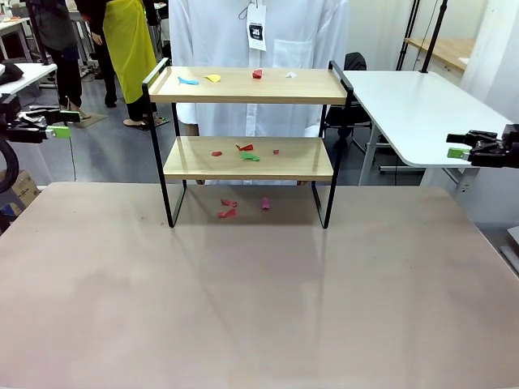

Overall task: Clean the shelf.
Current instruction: Pick up the Duster handed by the human.

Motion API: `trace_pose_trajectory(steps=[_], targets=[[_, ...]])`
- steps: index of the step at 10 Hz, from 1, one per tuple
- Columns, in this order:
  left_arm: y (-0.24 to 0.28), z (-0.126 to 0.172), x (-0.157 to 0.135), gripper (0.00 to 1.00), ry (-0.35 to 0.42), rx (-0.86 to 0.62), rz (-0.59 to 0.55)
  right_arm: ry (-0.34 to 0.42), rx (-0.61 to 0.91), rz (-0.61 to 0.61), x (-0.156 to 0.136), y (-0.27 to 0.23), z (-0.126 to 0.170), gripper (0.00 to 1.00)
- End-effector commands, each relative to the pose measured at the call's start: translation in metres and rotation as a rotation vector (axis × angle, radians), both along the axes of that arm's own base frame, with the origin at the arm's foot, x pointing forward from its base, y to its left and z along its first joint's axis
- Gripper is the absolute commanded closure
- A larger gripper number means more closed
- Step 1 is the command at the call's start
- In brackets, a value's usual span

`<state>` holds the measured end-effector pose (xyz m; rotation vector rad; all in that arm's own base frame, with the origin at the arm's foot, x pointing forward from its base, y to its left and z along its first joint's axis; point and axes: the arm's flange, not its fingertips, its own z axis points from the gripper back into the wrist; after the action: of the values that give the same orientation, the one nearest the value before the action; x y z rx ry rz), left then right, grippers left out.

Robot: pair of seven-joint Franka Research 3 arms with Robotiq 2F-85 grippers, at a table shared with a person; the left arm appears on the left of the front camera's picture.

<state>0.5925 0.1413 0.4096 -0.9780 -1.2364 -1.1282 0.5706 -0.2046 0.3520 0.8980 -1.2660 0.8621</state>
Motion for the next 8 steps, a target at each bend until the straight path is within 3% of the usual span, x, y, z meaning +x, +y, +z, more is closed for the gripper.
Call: trace_pose_trajectory(steps=[1,8], targets=[[0.0002,0.0053,-0.0052,0.00,-0.029,-0.028,0.009,-0.002,0.043,-0.006,0.0061,-0.0003,0.0050,0.00],[0.0004,0.0016,-0.0001,0.00,-0.003,-0.001,0.002,0.000,0.000,0.000,0.0000,0.0000,0.0000,0.00]])
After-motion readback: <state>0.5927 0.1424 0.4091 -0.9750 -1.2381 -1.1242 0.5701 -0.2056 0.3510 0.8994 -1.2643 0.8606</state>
